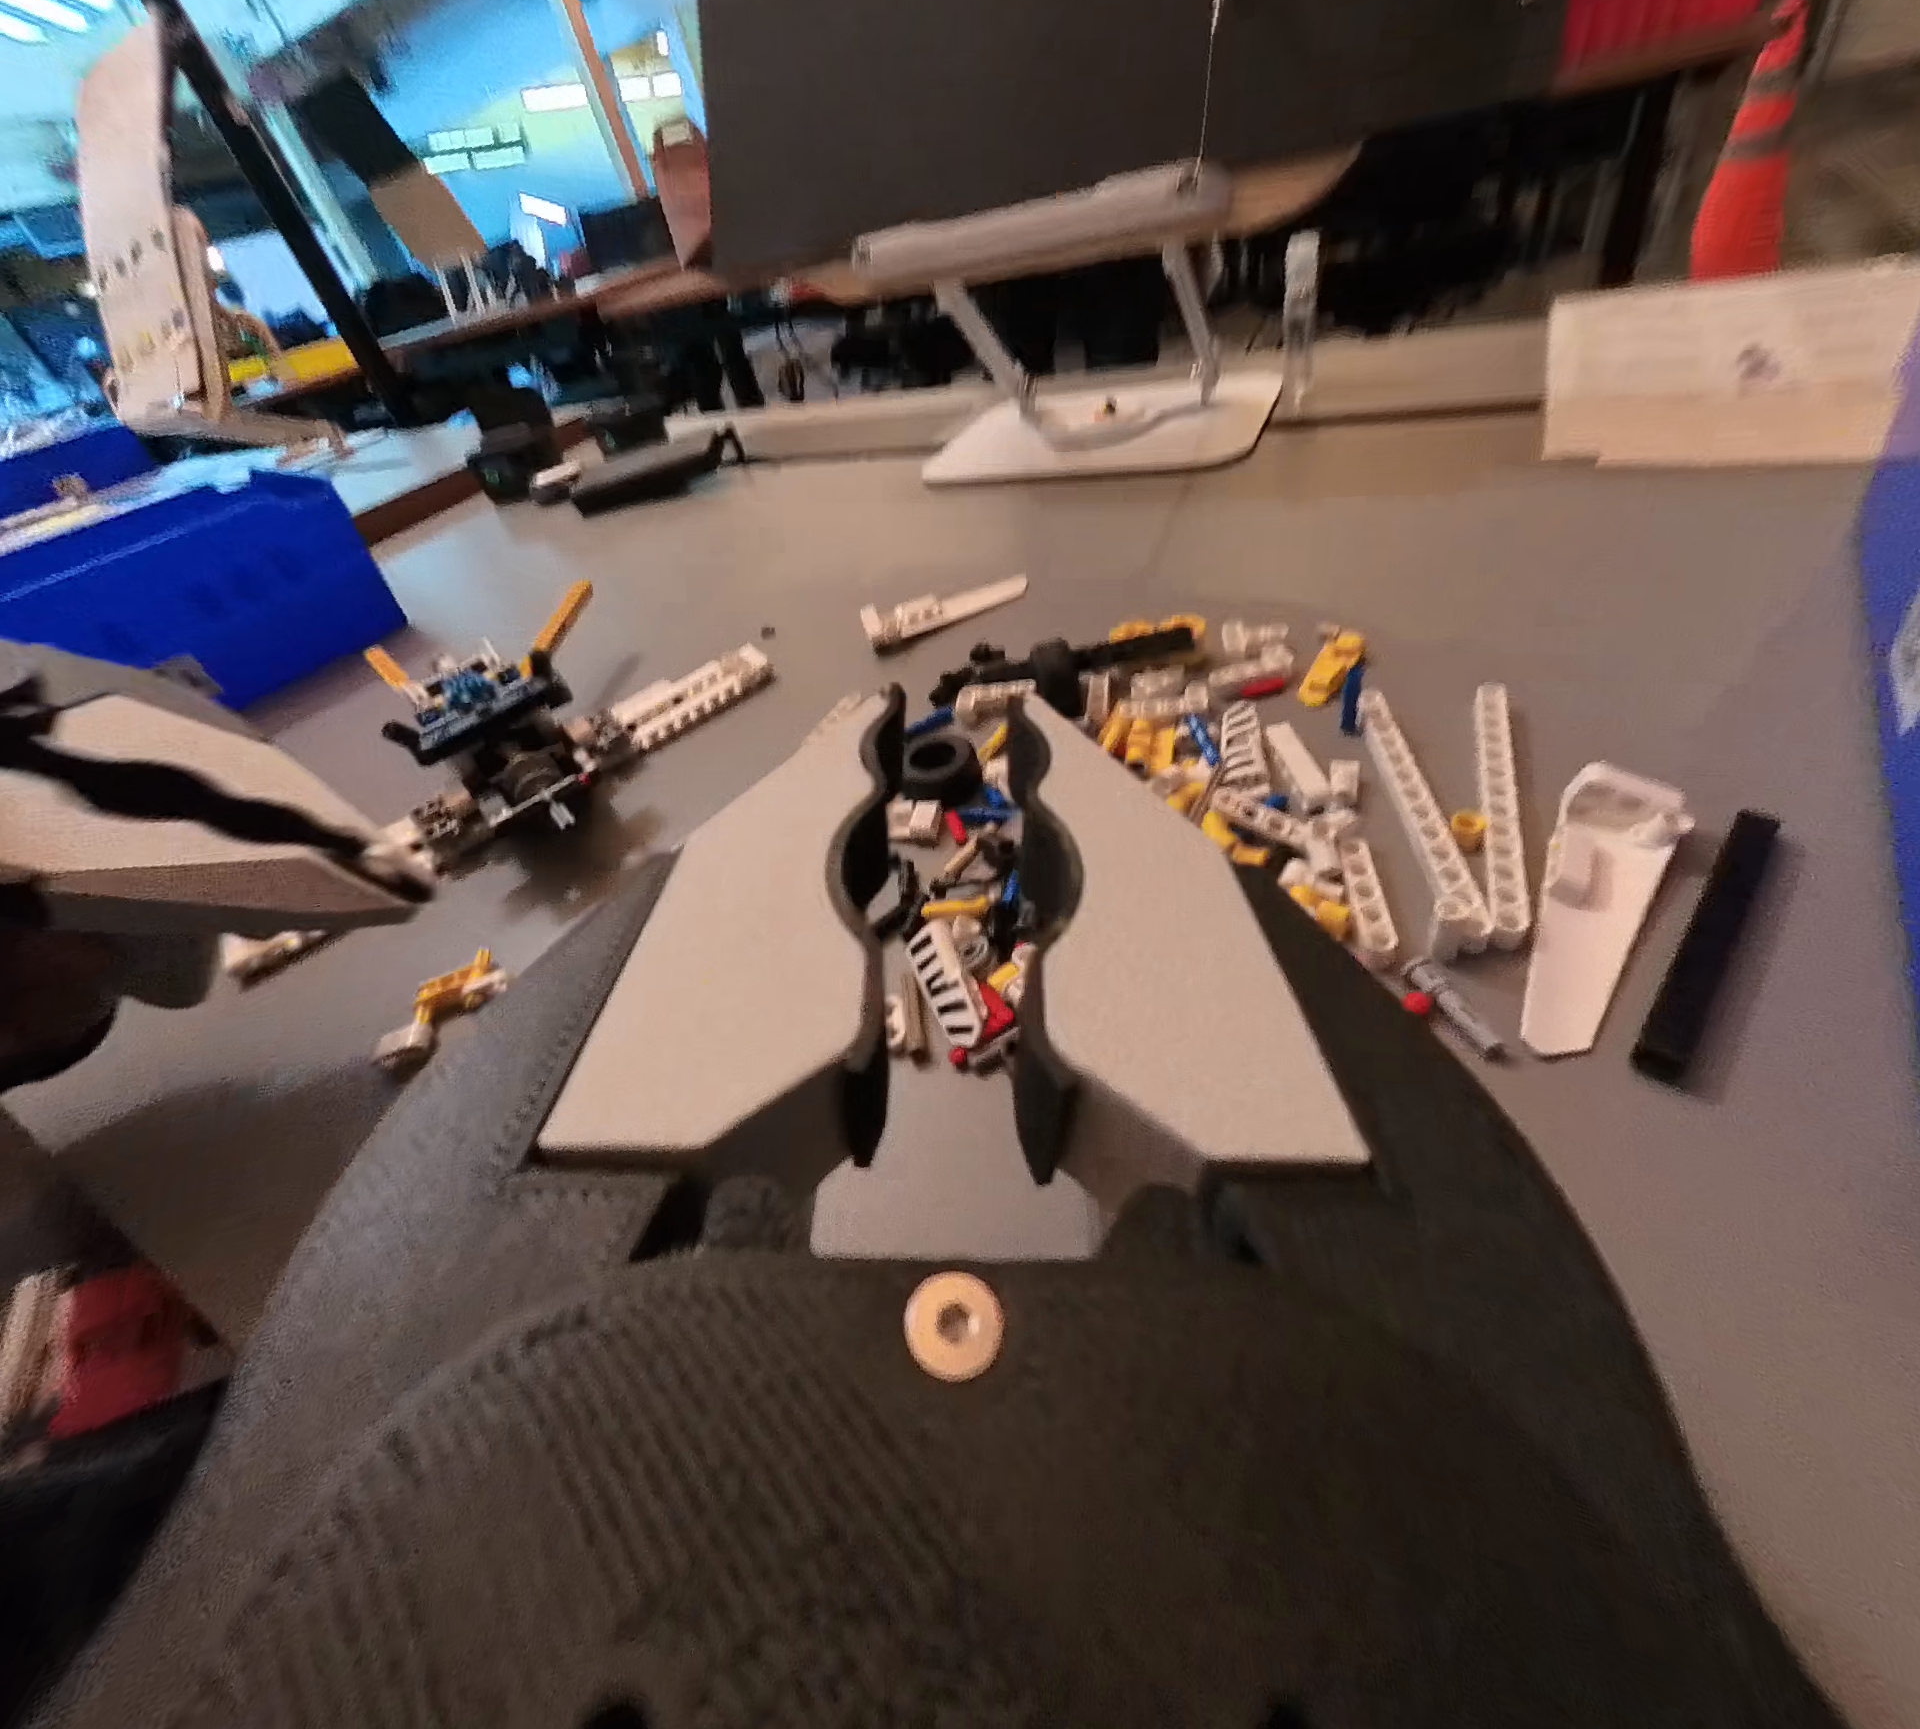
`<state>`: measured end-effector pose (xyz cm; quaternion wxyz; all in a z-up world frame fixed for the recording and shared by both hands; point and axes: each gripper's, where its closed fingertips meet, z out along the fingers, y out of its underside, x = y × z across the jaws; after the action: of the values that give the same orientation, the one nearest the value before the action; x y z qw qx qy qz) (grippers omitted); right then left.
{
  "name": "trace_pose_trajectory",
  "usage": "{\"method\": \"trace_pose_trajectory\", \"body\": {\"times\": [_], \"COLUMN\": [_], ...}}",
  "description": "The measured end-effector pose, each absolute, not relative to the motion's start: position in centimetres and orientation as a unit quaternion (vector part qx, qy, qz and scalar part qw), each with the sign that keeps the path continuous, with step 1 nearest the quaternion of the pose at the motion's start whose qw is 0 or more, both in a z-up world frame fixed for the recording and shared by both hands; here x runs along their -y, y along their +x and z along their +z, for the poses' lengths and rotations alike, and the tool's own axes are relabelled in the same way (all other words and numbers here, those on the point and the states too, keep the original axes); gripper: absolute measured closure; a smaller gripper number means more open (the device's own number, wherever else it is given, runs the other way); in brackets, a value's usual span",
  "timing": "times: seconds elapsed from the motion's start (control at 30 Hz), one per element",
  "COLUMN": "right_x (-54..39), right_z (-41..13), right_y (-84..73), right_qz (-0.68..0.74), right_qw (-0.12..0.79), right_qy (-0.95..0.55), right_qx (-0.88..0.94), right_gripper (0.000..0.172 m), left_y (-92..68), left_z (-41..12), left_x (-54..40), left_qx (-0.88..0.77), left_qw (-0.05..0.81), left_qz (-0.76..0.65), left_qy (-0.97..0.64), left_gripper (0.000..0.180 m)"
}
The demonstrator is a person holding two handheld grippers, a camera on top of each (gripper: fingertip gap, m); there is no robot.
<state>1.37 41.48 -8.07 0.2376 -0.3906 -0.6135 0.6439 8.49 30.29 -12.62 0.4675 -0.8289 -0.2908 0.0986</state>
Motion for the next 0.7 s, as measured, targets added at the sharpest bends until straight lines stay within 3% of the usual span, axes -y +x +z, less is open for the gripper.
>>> {"method": "trace_pose_trajectory", "body": {"times": [0.27, 0.33, 0.57, 0.7], "right_x": [-42.0, -42.3, -45.0, -43.9], "right_z": [-6.9, -6.6, -4.4, -4.1], "right_y": [2.0, 2.2, 3.9, 4.9], "right_qz": [0.683, 0.698, 0.785, 0.792], "right_qw": [0.237, 0.225, 0.195, 0.187], "right_qy": [-0.372, -0.37, -0.345, -0.312], "right_qx": [0.583, 0.571, 0.476, 0.49], "right_gripper": [0.155, 0.154, 0.165, 0.15], "left_y": [0.7, -0.7, -0.6, 2.8], "left_z": [-15.4, -15.9, -11.3, -7.9], "left_x": [-35.8, -36.4, -33.2, -28.1], "left_qx": [0.299, 0.297, 0.294, 0.289], "left_qw": [0.339, 0.322, 0.412, 0.485], "left_qz": [0.007, 0.002, 0.099, 0.147], "left_qy": [-0.892, -0.899, -0.857, -0.812], "left_gripper": [0.177, 0.152, 0.141, 0.143]}}
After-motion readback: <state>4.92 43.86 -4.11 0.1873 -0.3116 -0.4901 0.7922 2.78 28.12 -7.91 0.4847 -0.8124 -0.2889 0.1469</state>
